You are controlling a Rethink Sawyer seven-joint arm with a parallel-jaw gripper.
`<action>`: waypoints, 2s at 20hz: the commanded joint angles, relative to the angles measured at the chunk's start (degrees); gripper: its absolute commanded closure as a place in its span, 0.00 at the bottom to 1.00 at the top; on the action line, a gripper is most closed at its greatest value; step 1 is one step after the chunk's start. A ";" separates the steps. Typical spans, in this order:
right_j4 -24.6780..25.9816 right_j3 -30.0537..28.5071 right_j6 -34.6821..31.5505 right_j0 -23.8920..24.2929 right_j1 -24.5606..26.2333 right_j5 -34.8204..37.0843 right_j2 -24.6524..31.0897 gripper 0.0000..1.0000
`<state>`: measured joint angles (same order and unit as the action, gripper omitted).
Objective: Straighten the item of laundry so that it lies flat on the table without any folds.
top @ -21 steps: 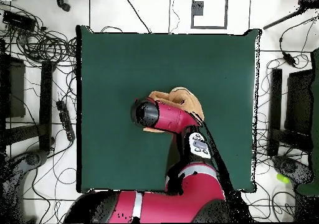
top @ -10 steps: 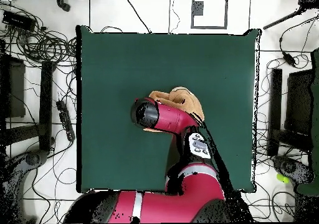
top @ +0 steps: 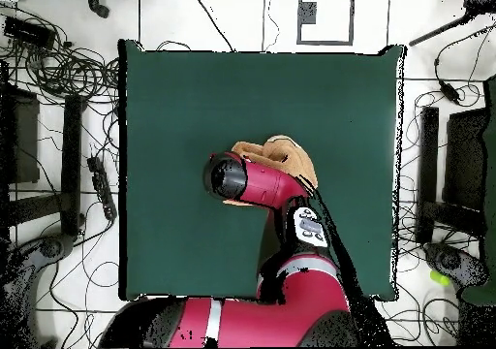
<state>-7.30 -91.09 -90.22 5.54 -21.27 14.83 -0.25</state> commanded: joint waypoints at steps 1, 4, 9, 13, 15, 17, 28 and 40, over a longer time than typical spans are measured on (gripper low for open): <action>2.34 -2.29 -8.02 -0.69 1.54 -1.61 1.97 0.00; 2.33 -2.31 -8.17 -0.81 1.51 -2.11 2.18 0.00; 2.25 -2.05 -8.29 -1.38 1.60 -1.82 2.43 1.00; 2.13 -1.52 -8.72 -2.07 2.07 -2.04 2.37 1.00; 1.89 -1.18 -9.01 -2.48 2.33 -2.11 2.30 1.00; 1.65 -0.91 -9.17 -2.53 2.68 -2.30 2.65 1.00; -1.62 -1.11 -11.72 -1.77 1.91 0.65 3.30 1.00; -9.95 0.72 -19.61 -8.50 0.41 7.61 2.35 1.00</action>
<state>-10.60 -91.09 -90.38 3.91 -21.28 15.33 -0.71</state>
